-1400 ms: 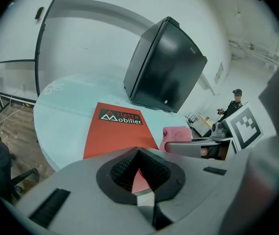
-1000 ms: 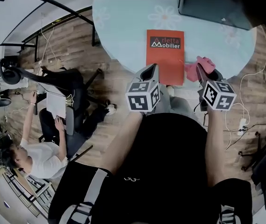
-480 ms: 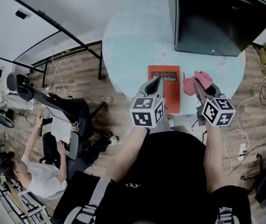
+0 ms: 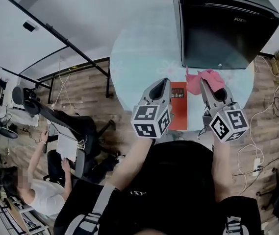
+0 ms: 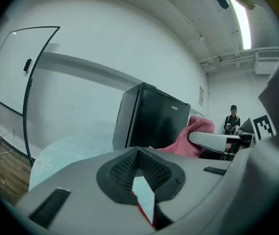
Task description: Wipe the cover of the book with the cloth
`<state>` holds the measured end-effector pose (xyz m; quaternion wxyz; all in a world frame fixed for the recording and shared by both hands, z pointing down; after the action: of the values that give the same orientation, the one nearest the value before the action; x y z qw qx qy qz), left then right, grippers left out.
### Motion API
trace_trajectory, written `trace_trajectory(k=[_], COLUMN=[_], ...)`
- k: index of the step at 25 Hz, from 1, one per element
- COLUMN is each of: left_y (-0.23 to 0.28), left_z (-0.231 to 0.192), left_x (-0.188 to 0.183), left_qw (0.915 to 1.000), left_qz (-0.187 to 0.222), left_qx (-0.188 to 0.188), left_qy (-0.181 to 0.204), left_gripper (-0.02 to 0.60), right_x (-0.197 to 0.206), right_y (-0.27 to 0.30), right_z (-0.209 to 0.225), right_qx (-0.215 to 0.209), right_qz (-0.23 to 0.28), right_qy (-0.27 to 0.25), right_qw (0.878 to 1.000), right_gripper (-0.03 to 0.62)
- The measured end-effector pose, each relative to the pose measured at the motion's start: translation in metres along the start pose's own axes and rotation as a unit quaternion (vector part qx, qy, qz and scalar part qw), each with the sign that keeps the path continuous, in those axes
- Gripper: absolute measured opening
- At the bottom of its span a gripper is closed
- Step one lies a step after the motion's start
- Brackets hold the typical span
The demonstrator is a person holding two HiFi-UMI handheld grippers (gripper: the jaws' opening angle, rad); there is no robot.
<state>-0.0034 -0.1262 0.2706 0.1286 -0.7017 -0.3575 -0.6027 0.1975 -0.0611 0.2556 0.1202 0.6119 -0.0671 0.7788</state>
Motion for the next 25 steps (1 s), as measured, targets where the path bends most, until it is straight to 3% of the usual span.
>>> trace_trajectory(k=[11,25], left_y=[-0.003,-0.016], left_z=[-0.005,-0.009], left_x=[-0.001,0.013], left_qw=[0.9996,0.9990], left_qz=[0.021,0.009], left_qx=[-0.015,-0.030], left_qy=[-0.011,-0.033], left_gripper=[0.012,0.013], right_x=[-0.007,0.010], right_y=[0.015,0.017], right_z=[-0.019,-0.022], right_qx=[-0.022,-0.025], right_qz=[0.003,-0.021], right_qy=[-0.066,-0.067], right_qw=[0.998,0.997], right_gripper=[0.103,0.103])
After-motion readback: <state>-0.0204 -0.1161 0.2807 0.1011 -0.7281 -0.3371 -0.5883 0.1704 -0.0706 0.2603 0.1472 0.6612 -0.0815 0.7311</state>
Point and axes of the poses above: the fingertips, and each gripper's own axes: y forward along the fingers, z to its right, x out of its underside, the point moved 9 cm from there along -y, backward along the fingers, and after that the axes turned 1 degree about -z, right-handed, at the moved point
